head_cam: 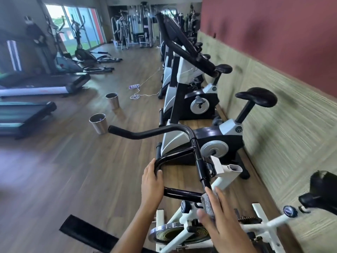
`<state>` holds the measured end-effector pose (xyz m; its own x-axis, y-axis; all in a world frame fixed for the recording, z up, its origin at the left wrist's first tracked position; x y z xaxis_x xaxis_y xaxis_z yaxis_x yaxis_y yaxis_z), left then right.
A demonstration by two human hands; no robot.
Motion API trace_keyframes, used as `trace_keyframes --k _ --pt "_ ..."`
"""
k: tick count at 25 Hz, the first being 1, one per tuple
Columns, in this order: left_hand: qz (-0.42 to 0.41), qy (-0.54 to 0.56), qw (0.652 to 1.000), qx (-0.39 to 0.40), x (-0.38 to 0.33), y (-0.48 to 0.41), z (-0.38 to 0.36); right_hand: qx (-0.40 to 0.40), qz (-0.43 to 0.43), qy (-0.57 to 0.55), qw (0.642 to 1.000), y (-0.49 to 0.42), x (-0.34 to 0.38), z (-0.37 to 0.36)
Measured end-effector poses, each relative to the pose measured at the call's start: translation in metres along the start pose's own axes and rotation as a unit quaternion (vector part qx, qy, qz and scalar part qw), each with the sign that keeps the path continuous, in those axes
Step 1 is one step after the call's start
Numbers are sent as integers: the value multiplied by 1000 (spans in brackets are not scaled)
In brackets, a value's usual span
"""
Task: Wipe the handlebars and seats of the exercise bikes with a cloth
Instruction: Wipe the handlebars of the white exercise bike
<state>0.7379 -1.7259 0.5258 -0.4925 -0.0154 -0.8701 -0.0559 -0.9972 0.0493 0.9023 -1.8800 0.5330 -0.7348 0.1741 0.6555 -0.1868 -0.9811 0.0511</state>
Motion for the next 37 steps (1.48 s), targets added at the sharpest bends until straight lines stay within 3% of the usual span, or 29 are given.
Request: trace_keyframes --k 4,8,17,22,26,33,37 --pt "20 52 998 -24 -4 2 2 -37 8 30 999 -16 15 8" --pt "21 54 998 -29 -5 6 1 -11 -16 49 999 6 7 -1" --pt "16 48 998 -47 -11 11 3 -40 -5 135 990 10 12 -2" --pt "21 54 997 -45 -8 12 2 -52 -8 109 993 -20 14 2" --pt "24 74 996 -46 -1 7 1 -57 3 104 993 16 6 -7" --pt "67 182 981 -10 9 -3 4 -58 14 112 992 -16 5 -1" --pt "148 353 924 11 12 -8 12 -66 44 156 985 7 -5 -11"
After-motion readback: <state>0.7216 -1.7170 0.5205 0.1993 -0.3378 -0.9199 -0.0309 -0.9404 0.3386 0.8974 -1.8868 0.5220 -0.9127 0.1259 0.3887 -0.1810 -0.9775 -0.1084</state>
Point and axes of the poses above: each hand's wrist, its own y-axis away from the middle knuckle, its own z-axis out of the back of the hand, x = y × z, the point moved 4 cm from there along -y, towards the middle knuckle, and after that the axes turned 3 degrees about x, right-handed, at the moved point
